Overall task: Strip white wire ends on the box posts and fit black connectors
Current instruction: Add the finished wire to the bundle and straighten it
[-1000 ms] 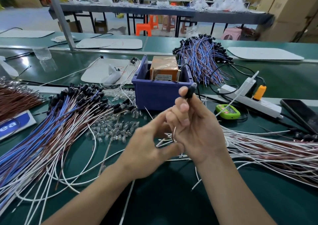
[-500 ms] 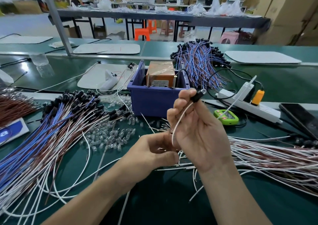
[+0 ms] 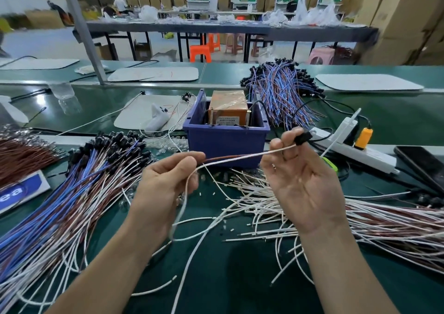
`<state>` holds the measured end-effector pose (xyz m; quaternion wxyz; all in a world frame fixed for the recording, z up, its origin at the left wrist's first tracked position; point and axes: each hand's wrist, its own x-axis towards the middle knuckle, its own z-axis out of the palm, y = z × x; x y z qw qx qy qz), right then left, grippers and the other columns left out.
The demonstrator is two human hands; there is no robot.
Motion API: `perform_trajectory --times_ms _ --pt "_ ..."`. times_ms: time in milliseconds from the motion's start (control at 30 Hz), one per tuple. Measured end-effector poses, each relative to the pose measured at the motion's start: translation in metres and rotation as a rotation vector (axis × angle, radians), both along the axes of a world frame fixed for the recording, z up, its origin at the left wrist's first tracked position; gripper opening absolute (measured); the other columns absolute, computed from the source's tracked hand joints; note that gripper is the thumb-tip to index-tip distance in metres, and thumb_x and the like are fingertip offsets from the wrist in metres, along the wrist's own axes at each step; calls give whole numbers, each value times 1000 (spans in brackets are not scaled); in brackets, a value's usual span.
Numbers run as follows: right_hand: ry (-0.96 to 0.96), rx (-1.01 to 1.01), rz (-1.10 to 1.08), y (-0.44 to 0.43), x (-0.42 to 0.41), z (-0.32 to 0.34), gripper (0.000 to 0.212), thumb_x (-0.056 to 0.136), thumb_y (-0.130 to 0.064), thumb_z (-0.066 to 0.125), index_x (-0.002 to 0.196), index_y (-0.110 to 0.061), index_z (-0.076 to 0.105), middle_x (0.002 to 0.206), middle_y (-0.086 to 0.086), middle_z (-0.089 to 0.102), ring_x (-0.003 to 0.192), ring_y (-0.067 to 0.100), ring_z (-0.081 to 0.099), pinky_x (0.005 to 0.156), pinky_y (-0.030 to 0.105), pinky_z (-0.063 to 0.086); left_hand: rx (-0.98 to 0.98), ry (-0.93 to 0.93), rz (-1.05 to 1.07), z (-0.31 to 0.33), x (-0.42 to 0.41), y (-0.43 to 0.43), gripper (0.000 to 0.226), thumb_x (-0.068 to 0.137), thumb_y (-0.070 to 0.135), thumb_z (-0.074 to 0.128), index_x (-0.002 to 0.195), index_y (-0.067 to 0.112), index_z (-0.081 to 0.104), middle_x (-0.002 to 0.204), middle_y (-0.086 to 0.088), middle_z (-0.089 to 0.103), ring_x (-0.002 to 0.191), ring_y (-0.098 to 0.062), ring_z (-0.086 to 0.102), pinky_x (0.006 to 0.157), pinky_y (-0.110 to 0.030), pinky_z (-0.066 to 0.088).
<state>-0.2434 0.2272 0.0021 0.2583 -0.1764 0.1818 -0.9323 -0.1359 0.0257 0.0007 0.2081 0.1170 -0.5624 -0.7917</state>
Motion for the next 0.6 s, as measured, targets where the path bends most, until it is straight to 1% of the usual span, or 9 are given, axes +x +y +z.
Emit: perform_trajectory --times_ms 67,133,200,267,300,367,433,533,600 --pt "-16 -1 -7 5 -4 -2 17 102 -17 48 108 -17 63 98 -1 70 97 18 61 93 31 43 38 -27 33 -1 1 -6 16 69 26 77 78 13 82 51 1 54 47 -11 46 68 -22 50" --pt "-49 -6 -37 11 -8 -3 17 101 -16 49 106 -16 66 96 -1 70 95 18 62 94 34 45 47 -39 6 -3 1 -8 15 66 27 80 70 13 78 50 1 51 49 -11 50 75 -26 56" --pt "-68 -1 -70 15 -11 -5 18 99 -14 51 103 -17 68 96 -2 70 93 18 63 91 37 49 15 -61 -23 -5 1 -8 22 63 32 83 71 12 77 57 -1 58 59 -11 62 80 -31 62" --pt "-78 16 -76 15 -12 -6 15 95 -13 55 102 -18 67 97 -2 71 93 18 64 90 39 51 -63 -90 15 -9 -1 -5 26 64 34 84 82 17 82 71 2 71 71 -8 68 87 -30 61" --pt "-78 28 -65 14 -12 -8 14 93 -12 57 101 -18 67 97 -2 71 93 18 64 90 39 52 -147 -93 60 -11 -2 -2 22 68 34 86 87 23 83 83 6 75 79 -7 70 85 -25 58" --pt "-66 72 -44 12 -11 -10 15 91 -9 56 98 -18 65 98 -2 70 93 17 64 95 39 51 -442 -74 190 -14 -2 2 20 76 40 82 93 31 83 105 14 72 99 -3 68 87 -18 51" --pt "-36 133 -41 10 -9 -11 17 86 -5 59 95 -18 66 98 -1 71 94 18 65 103 40 47 -817 -35 275 -19 3 7 37 78 53 69 109 34 78 123 18 61 121 -5 57 100 -20 43" --pt "50 209 -6 9 -7 -13 24 77 2 71 91 -17 67 97 1 71 97 19 66 100 42 53 -1219 31 204 -23 10 28 66 83 63 62 143 38 55 148 19 47 141 1 36 115 -24 28" --pt "129 192 96 7 -4 -14 31 73 2 82 93 -16 65 98 2 69 100 19 65 99 41 54 -1286 31 117 -26 8 42 84 82 69 63 155 42 33 155 22 39 141 13 26 117 -15 18"
